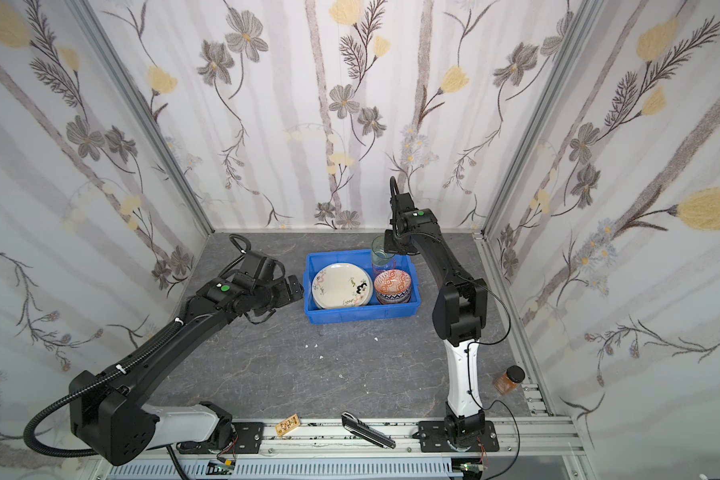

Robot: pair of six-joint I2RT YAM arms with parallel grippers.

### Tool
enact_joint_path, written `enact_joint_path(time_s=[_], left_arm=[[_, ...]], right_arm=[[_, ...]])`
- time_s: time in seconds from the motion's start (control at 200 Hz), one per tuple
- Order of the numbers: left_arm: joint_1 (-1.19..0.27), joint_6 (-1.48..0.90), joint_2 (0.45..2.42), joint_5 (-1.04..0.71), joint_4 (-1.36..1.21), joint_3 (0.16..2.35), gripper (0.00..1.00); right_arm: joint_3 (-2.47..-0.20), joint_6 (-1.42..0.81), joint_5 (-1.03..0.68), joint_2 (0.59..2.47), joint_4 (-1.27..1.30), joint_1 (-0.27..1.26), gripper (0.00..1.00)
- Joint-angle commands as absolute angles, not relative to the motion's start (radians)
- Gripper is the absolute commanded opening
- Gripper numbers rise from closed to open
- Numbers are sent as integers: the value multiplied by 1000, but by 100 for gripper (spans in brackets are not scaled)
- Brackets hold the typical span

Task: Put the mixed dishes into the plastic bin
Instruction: 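Lower the green cup into the pink cup in the bin with the right gripper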

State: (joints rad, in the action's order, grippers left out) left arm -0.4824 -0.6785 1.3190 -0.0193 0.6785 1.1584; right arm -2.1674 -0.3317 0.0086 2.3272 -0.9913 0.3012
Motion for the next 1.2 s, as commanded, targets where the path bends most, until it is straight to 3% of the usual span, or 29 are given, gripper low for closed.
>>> enact_joint_path(time_s=[0.0,1.194], left_arm=[[-479,-663,1320,-21,673,1155,100],[-473,-663,1304,-32,669,1128,100]], right_arm=[[-2172,-341,32,2342,-979,304,0],[-2155,-331,103,2391,-1002,314,3]])
